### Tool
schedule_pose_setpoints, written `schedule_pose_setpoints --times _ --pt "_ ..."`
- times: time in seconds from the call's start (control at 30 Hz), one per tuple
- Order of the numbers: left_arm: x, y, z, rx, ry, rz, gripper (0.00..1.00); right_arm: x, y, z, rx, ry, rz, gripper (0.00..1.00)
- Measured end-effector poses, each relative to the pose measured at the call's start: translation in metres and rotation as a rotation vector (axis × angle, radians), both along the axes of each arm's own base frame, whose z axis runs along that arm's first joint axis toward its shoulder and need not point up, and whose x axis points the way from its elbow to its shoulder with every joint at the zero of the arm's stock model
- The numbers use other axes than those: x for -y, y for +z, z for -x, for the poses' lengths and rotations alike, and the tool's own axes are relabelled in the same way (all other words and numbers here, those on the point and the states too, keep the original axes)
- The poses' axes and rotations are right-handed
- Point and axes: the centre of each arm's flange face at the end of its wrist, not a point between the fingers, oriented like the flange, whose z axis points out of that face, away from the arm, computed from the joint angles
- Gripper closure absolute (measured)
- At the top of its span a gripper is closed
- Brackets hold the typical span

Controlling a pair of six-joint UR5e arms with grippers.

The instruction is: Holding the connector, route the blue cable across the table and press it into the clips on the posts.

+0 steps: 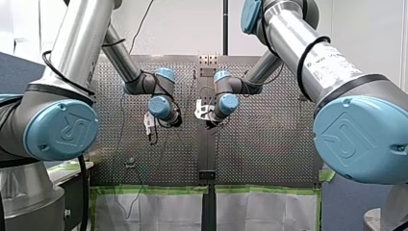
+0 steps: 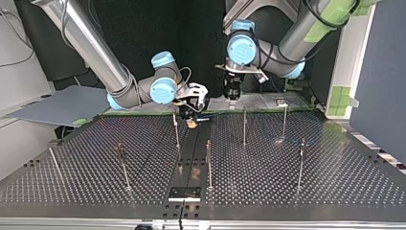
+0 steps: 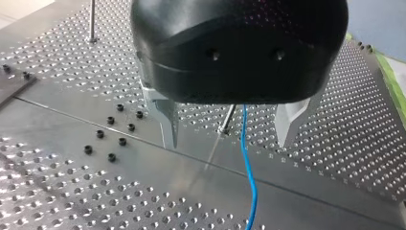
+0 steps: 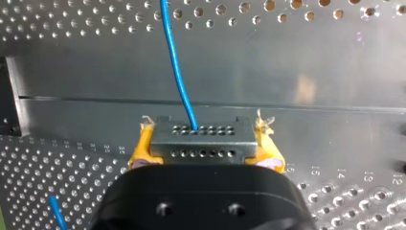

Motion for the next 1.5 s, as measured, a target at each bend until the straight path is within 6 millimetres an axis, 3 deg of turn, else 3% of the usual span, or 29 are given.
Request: schedule_pose_setpoints --times 0.47,0.77,1.17,1.5 --pt "0.008 -0.024 -0.050 -0.004 0.035 0.003 0.00 0.000 0.000 0.000 0.001 0.000 0.001 1.00" --pt "0.005 -0.016 -0.070 0.020 0.028 0.027 0.00 0.001 0.000 0.000 0.004 -0.003 0.002 1.00" --pt "0.018 -0.043 -0.088 -0.023 0.046 0.020 0.00 0.004 0.000 0.002 0.007 -0.007 0.003 1.00" --pt "0.019 -0.044 -0.090 -0.014 0.081 0.007 0.00 0.005 0.000 0.003 0.010 -0.010 0.001 1.00"
